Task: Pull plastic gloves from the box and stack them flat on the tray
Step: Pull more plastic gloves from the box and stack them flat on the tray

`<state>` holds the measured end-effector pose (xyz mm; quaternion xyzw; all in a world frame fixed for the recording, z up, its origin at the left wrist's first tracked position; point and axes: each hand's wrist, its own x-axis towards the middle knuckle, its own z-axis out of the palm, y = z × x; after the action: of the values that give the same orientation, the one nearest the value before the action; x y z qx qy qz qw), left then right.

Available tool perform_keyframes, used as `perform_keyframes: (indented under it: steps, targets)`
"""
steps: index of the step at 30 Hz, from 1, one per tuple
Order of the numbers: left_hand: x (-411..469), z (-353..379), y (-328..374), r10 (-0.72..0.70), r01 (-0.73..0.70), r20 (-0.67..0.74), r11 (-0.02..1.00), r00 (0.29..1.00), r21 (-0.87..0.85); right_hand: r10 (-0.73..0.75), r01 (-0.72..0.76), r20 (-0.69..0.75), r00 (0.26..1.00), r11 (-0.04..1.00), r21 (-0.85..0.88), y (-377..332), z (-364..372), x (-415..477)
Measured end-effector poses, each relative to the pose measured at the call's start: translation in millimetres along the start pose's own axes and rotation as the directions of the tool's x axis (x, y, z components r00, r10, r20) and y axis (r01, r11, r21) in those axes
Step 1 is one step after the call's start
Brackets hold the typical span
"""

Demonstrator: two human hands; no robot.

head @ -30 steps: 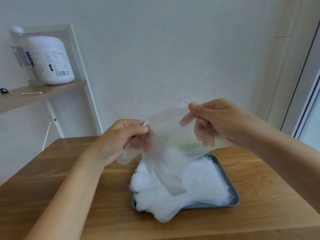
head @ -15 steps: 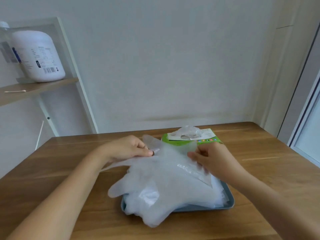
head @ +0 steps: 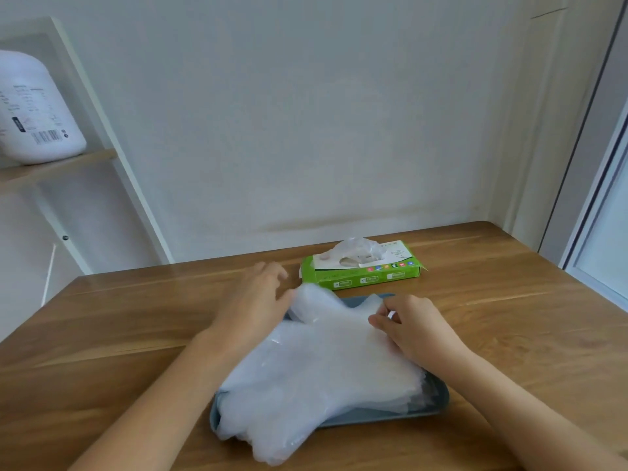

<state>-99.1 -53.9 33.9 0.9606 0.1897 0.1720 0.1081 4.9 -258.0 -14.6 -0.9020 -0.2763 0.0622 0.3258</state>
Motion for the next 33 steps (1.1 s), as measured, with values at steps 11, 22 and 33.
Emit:
perform_keyframes:
  steps: [11, 22, 33]
  targets:
    - [-48.9, 62.1, 14.9, 0.036, -0.074, 0.483, 0.995, 0.875, 0.06, -0.021, -0.004, -0.119, 0.993, 0.978, -0.208, -0.5, 1.3, -4.9]
    - [-51.5, 73.4, 8.6, 0.001, -0.096, 0.479, 0.98, 0.878, 0.172, -0.392, 0.454, 0.419, 0.819, 0.889, -0.055, -31.1, 30.3, -18.1]
    - [-54.4, 35.3, -30.9, -0.009, -0.134, 0.608, 0.972, 0.794, 0.19, -0.08, 0.4, 0.489, 0.869, 0.696, -0.596, 1.3, 0.2, -18.1]
